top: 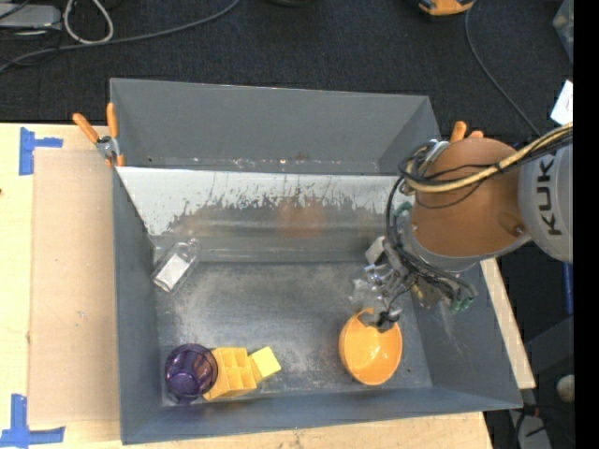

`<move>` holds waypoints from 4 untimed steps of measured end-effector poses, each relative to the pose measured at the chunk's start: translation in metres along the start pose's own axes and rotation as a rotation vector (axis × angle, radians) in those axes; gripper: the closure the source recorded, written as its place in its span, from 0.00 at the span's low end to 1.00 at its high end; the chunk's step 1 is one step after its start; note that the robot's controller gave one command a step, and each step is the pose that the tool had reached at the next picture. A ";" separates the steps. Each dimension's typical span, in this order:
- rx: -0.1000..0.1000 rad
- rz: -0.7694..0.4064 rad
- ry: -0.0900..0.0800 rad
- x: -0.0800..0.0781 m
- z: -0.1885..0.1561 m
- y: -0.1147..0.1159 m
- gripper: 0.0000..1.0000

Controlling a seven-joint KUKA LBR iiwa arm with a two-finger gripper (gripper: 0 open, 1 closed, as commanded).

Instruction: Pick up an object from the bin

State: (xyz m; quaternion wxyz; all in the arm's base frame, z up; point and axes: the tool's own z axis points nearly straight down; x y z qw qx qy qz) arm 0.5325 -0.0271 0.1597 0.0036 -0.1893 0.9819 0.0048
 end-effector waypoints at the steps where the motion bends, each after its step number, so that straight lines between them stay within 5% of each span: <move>1: -0.001 0.030 0.001 0.007 0.024 -0.004 1.00; 2: 0.003 -0.230 -0.002 0.023 0.018 -0.038 1.00; 3: 0.000 -0.339 -0.004 0.044 0.019 -0.061 1.00; 4: 0.000 -0.342 -0.003 0.029 0.037 -0.082 1.00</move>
Offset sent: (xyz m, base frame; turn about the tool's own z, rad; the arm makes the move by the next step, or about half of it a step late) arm -0.0078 -0.0741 -0.0102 -0.3372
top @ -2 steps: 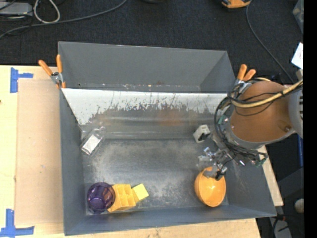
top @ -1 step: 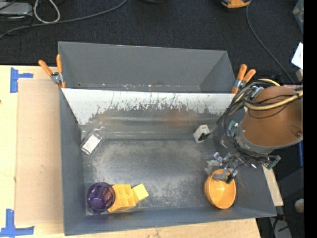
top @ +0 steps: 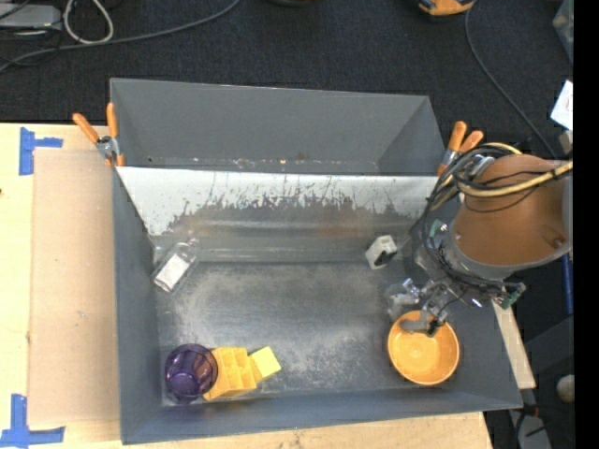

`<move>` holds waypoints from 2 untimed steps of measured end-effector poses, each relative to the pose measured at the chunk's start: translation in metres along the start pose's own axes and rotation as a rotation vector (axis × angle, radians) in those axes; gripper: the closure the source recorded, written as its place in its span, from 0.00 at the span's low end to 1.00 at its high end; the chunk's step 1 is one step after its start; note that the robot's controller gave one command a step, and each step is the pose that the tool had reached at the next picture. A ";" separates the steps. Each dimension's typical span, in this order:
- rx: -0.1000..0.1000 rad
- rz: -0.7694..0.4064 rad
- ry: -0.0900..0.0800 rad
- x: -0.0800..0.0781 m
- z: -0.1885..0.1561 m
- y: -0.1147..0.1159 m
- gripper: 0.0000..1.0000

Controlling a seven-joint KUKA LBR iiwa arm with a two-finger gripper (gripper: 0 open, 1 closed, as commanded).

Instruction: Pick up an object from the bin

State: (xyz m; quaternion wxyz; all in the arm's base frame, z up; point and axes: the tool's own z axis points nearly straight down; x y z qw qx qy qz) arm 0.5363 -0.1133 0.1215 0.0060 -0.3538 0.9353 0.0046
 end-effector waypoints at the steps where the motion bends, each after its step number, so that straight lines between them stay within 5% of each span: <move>1: -0.003 -0.293 -0.004 0.024 0.012 0.009 1.00; 2: -0.006 -0.112 0.000 0.011 -0.068 0.009 1.00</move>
Offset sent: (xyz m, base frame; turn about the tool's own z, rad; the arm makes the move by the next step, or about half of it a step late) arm -0.0002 0.0084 0.1533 -0.0956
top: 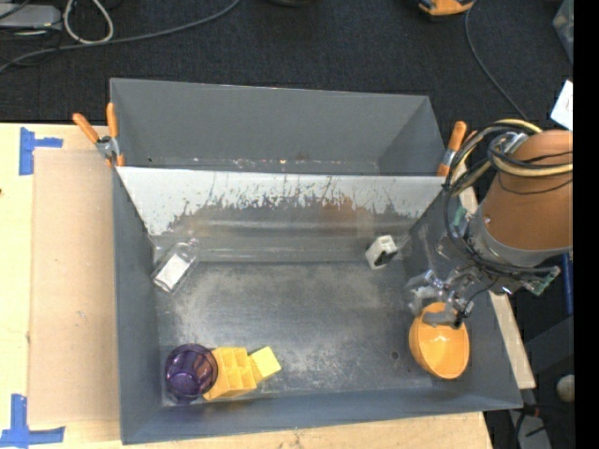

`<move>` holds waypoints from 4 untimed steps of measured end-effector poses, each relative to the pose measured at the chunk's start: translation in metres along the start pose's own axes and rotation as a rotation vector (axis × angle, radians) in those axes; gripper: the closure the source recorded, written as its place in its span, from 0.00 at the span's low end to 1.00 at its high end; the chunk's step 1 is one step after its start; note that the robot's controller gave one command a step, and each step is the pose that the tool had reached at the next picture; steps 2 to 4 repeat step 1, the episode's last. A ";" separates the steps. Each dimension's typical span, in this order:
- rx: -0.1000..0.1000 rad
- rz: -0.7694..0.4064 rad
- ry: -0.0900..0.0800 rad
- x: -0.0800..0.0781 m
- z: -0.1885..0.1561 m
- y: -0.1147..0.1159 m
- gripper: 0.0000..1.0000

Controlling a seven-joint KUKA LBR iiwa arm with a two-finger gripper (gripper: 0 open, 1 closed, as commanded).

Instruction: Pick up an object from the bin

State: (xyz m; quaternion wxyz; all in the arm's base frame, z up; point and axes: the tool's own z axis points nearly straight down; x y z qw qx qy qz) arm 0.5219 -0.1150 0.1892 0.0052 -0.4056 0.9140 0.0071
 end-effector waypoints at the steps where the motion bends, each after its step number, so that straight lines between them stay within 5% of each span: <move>1: -0.007 -0.049 0.001 0.023 -0.076 0.005 1.00; 4: -0.007 -0.049 0.001 0.023 -0.076 0.005 1.00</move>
Offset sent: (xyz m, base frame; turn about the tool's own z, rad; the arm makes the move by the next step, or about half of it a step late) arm -0.0398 0.0188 0.0063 -0.3145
